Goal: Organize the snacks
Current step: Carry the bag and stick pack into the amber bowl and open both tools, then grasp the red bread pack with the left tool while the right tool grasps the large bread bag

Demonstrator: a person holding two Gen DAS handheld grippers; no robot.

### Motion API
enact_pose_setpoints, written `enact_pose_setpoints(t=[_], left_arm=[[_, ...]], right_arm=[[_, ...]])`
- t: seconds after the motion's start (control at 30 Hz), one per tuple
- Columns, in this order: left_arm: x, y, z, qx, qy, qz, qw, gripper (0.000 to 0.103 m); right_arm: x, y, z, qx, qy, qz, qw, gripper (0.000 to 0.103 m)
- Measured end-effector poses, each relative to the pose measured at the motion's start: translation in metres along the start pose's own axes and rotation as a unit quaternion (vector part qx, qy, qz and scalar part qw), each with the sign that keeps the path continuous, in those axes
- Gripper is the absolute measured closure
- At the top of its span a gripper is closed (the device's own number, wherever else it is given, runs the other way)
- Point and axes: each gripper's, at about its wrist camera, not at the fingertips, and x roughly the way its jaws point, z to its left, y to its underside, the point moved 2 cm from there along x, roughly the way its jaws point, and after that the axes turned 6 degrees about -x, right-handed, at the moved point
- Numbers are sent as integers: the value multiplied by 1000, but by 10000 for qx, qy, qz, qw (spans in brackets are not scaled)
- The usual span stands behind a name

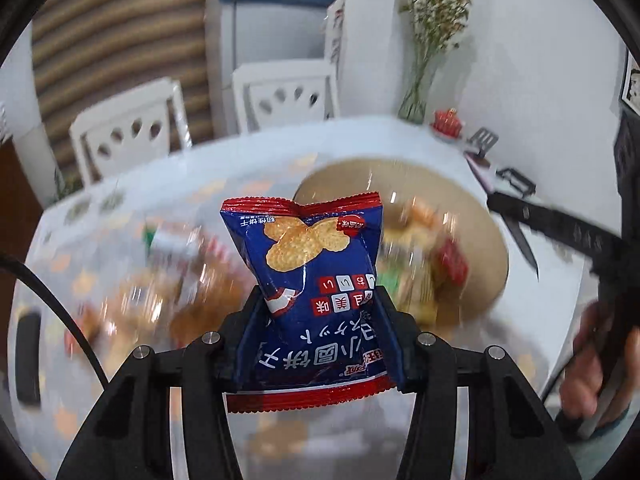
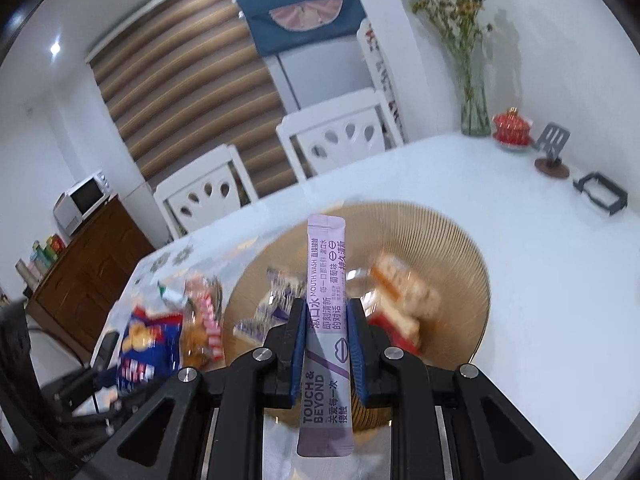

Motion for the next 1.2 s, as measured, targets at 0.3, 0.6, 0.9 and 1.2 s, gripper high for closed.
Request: enact_pose_setpoints(t=[0.3, 0.6, 0.9, 1.2], left_arm=[[66, -60, -21, -41, 424, -41, 9991, 36], [50, -37, 8, -533, 794, 15, 9954, 31], [5, 9, 46, -943, 495, -56, 9943, 31], [-46, 84, 132, -1610, -218, -277, 9863, 31]], right_arm=[[32, -39, -22, 444, 253, -3, 9987, 83], [36, -18, -31, 454, 274, 276, 9982, 48], [12, 2, 12, -22, 19, 395, 9992, 48], [18, 41, 107, -840, -782, 615, 9915, 48]])
